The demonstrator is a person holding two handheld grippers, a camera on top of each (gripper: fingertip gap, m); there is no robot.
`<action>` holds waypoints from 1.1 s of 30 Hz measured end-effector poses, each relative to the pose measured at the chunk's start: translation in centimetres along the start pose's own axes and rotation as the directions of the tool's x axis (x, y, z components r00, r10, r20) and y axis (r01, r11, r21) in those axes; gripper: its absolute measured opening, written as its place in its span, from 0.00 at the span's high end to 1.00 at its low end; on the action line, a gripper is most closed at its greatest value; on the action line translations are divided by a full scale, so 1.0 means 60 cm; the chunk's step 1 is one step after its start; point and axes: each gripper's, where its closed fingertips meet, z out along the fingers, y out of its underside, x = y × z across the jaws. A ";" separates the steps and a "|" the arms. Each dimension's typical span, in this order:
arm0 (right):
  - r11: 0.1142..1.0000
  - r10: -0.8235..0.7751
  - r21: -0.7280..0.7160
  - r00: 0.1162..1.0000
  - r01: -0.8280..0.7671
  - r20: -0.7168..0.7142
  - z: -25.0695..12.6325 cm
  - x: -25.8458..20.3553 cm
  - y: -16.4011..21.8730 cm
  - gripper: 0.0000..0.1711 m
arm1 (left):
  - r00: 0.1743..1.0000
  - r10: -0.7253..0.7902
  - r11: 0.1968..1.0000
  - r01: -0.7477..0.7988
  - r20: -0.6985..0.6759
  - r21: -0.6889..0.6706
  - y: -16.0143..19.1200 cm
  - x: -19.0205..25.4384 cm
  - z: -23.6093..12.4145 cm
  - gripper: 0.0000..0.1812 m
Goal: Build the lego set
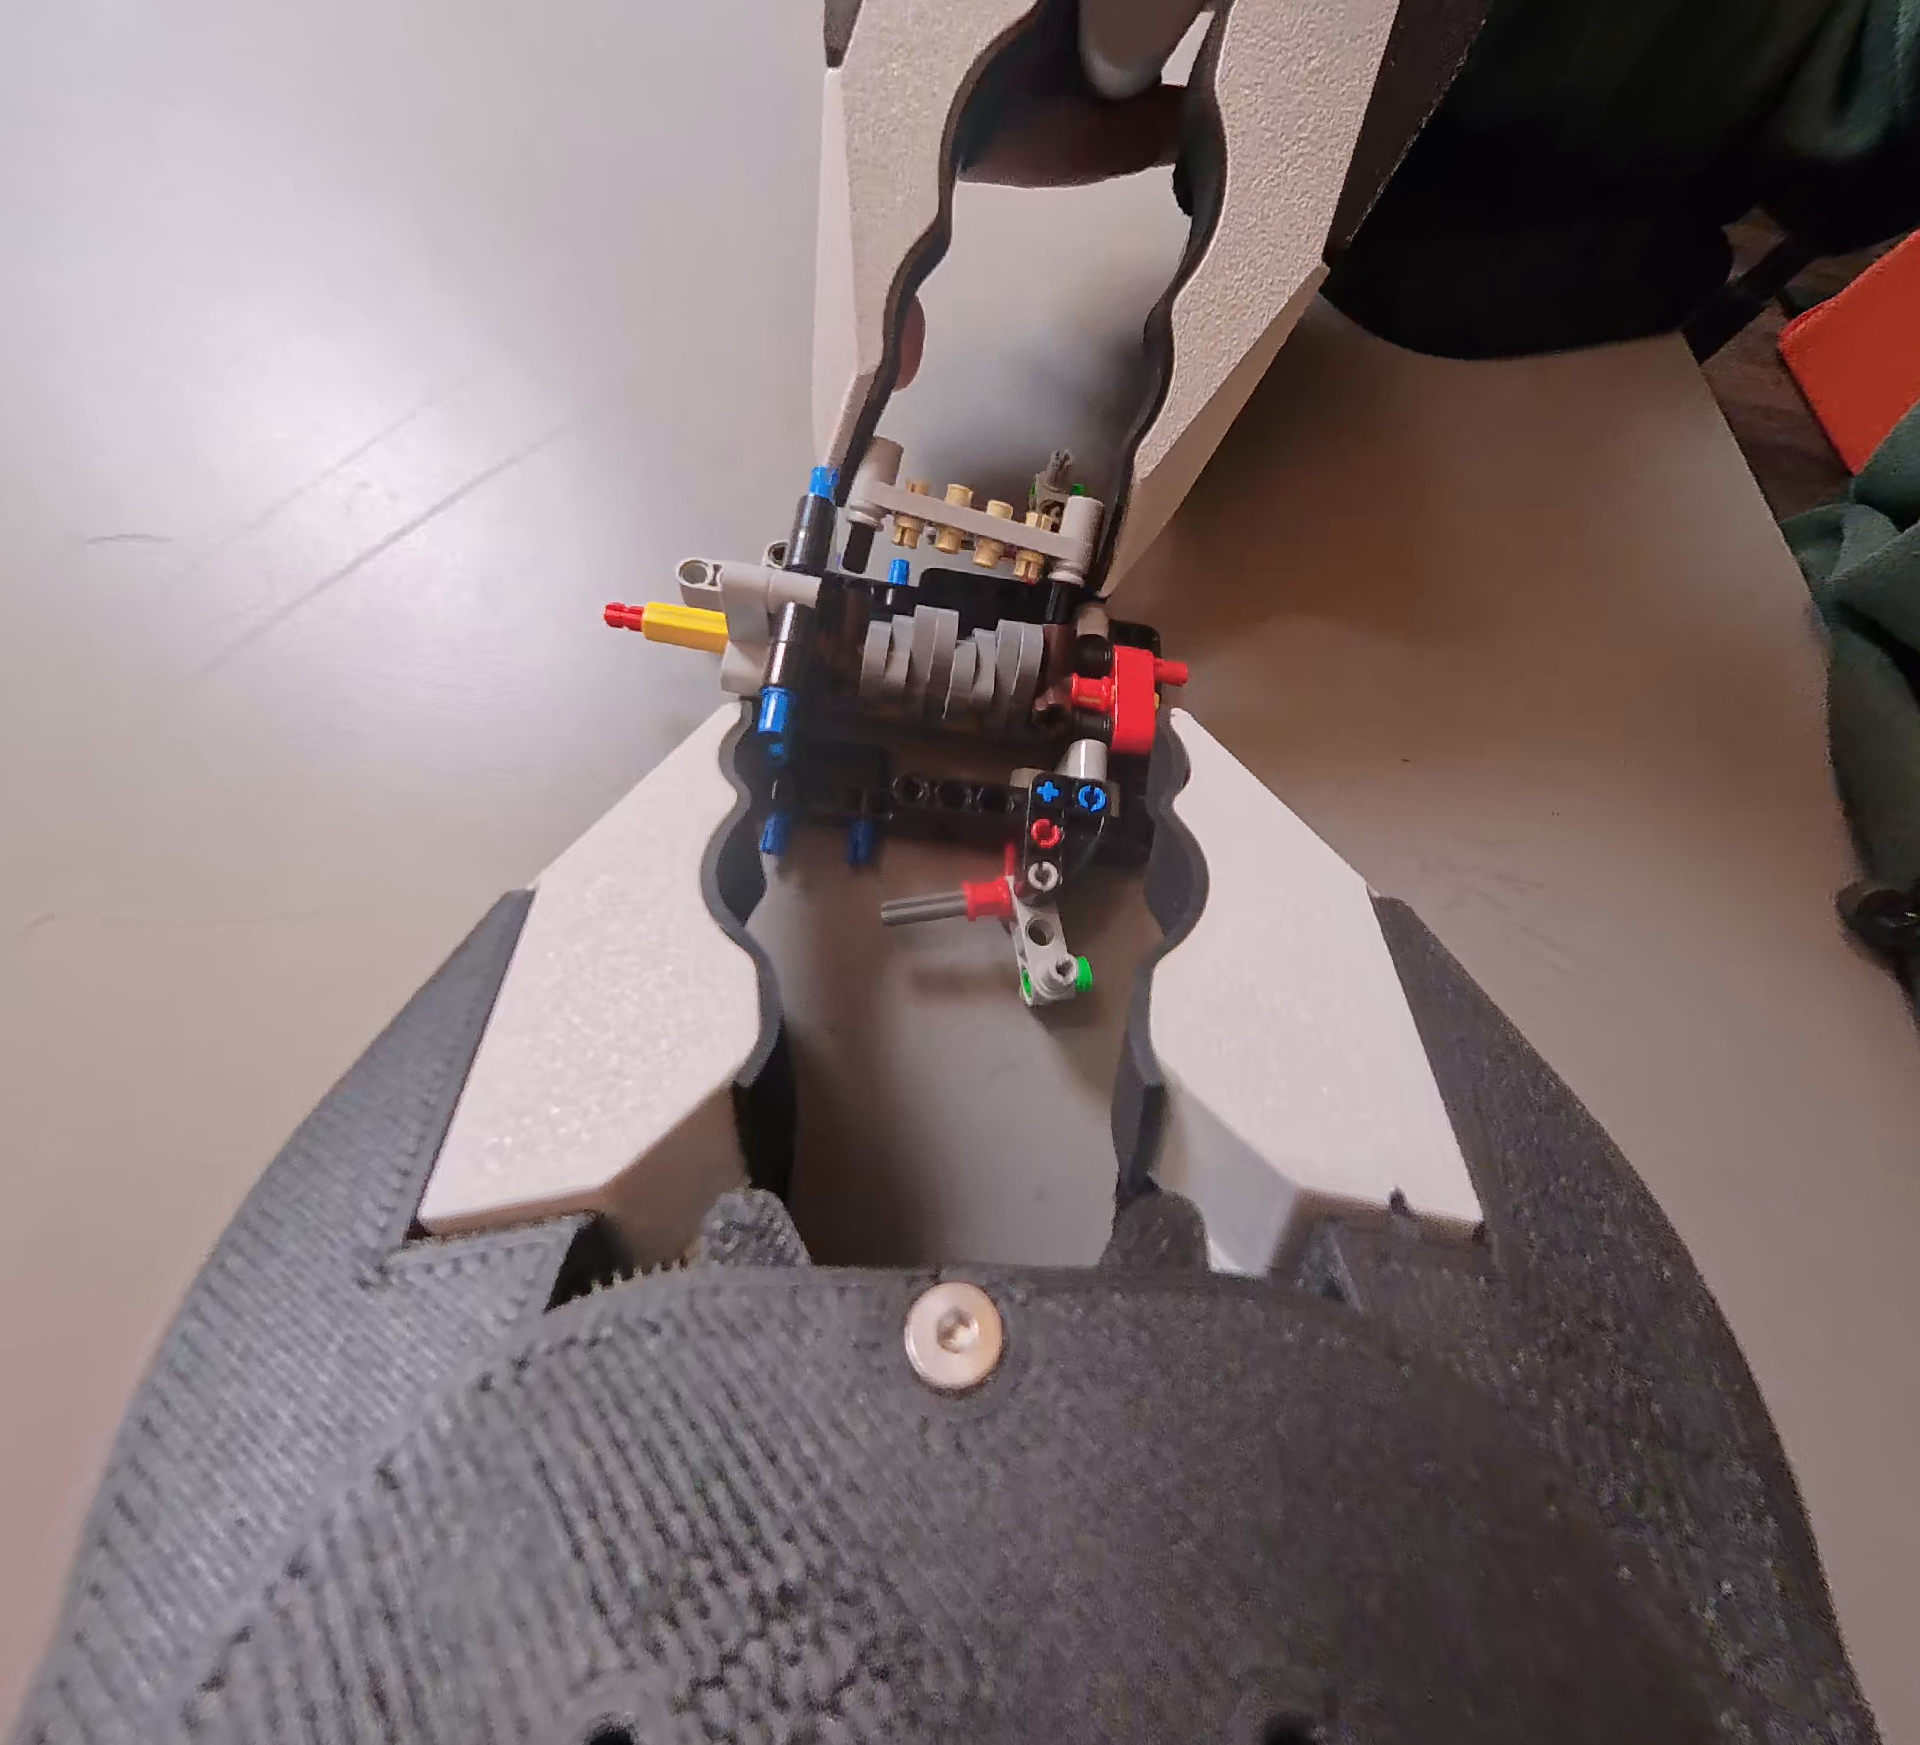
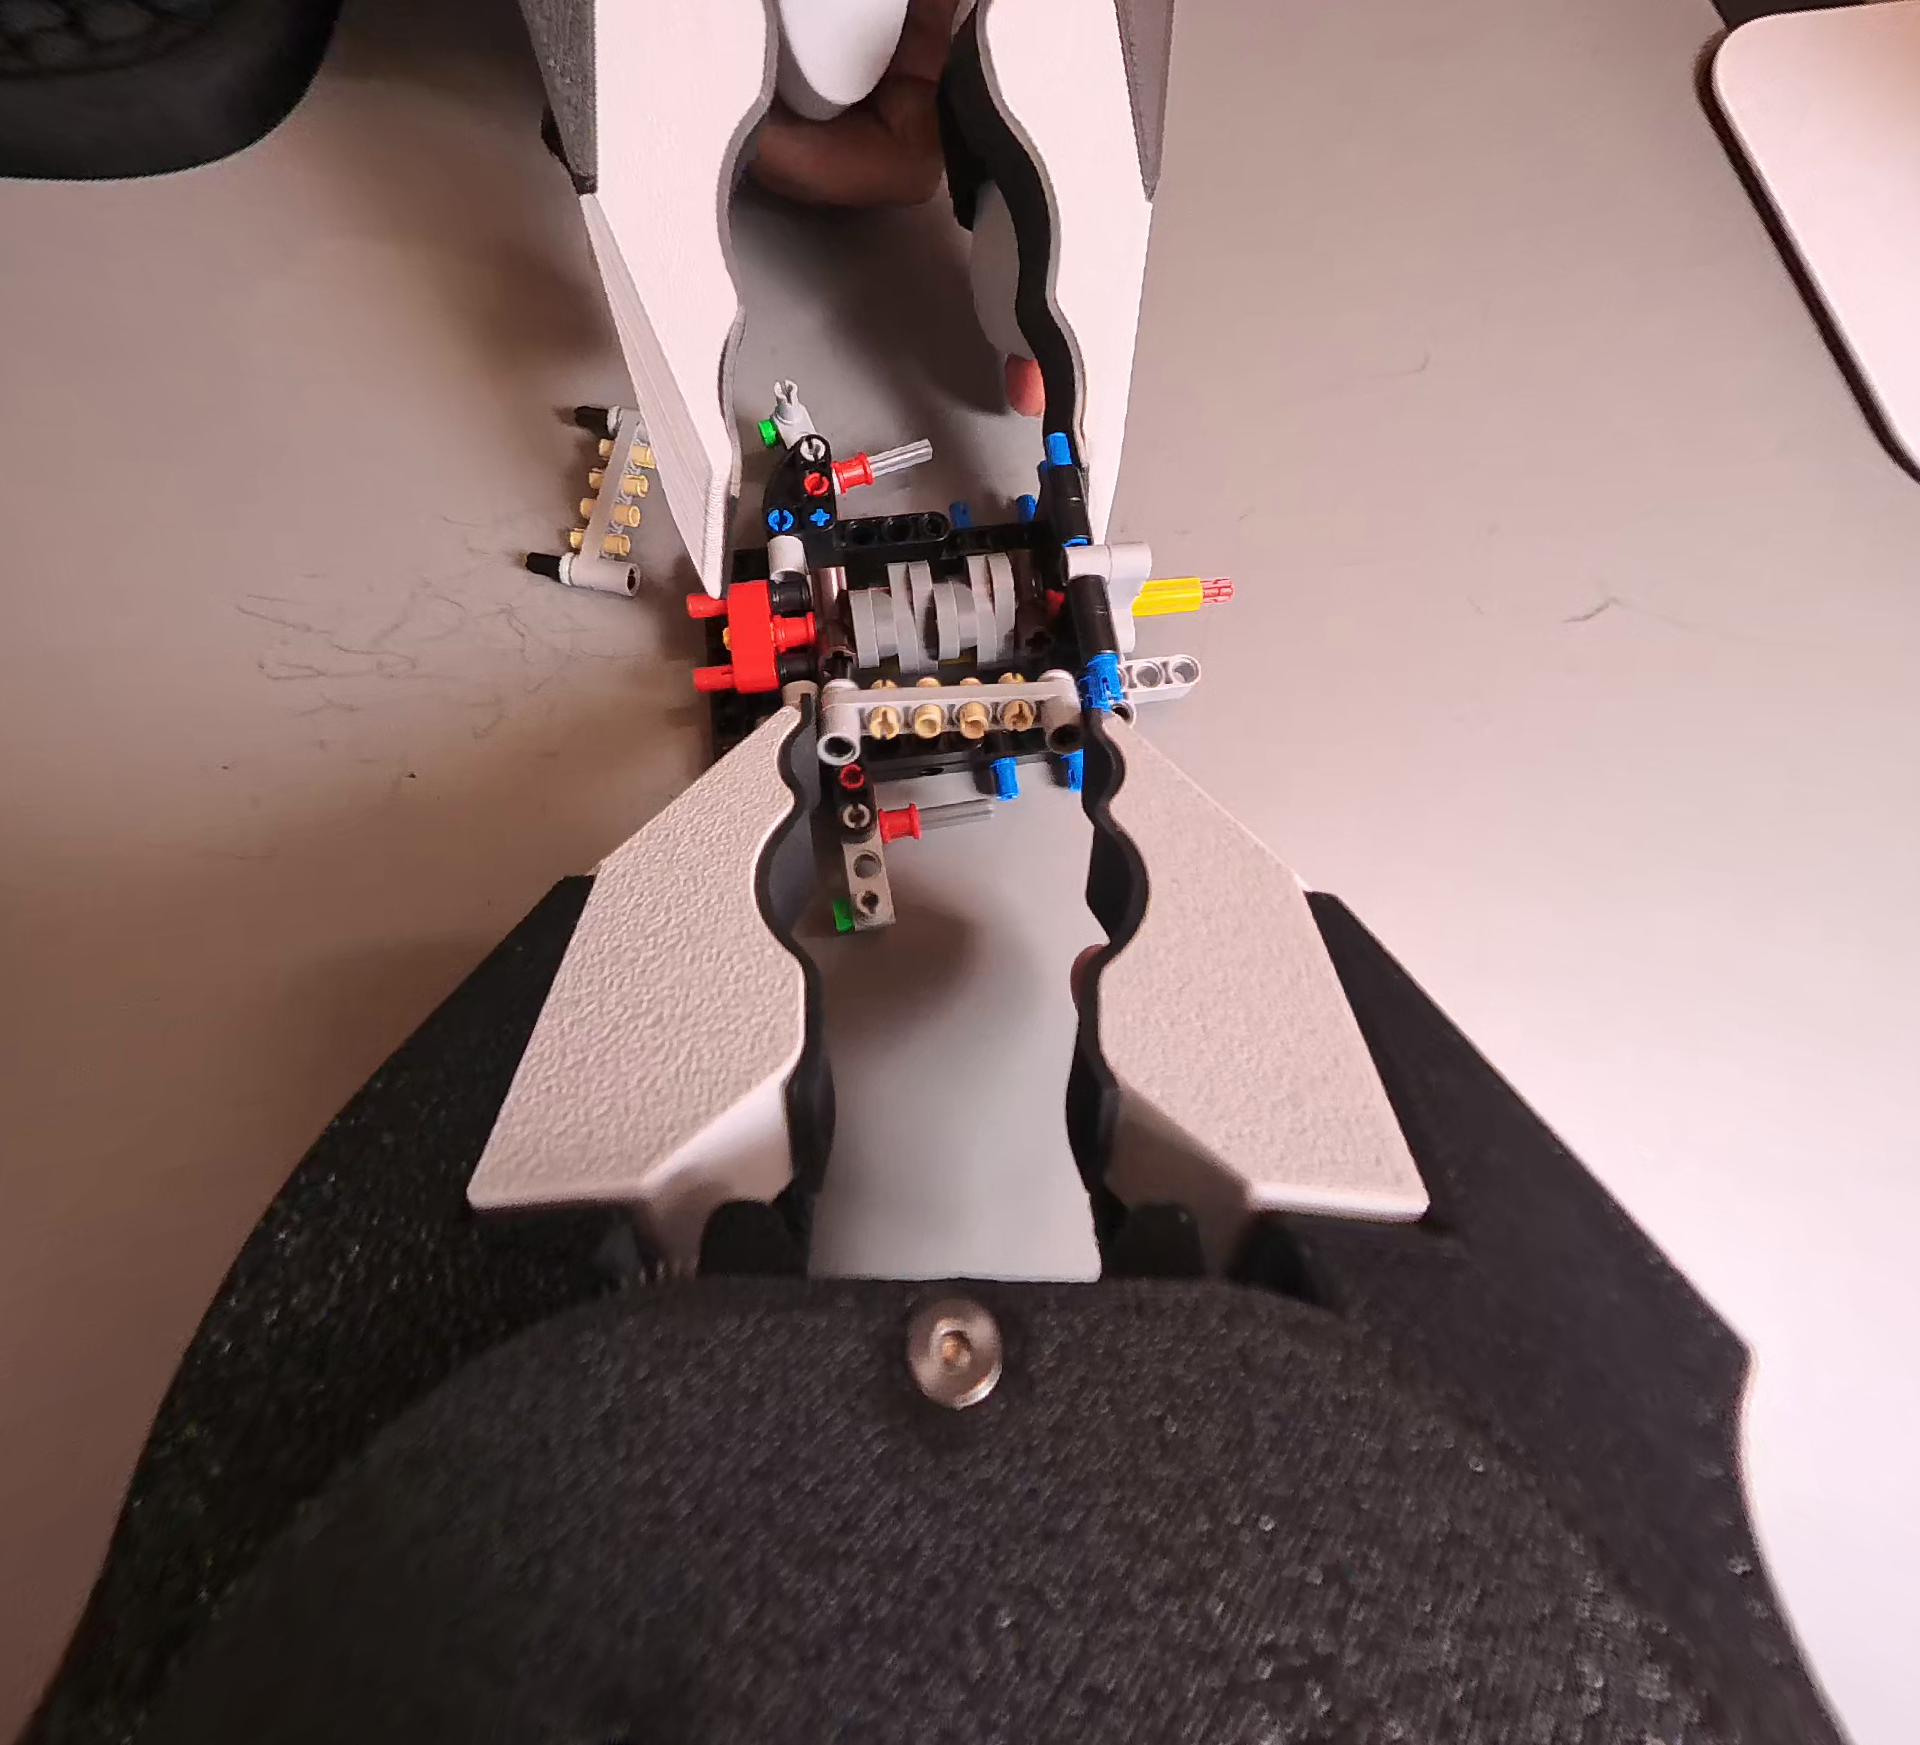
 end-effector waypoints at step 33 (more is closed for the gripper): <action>0.998 -0.032 0.063 0.999 0.031 0.012 0.001 -0.002 -0.005 0.71 | 0.998 -0.064 0.998 0.064 -0.020 -0.004 0.005 0.002 0.001 0.59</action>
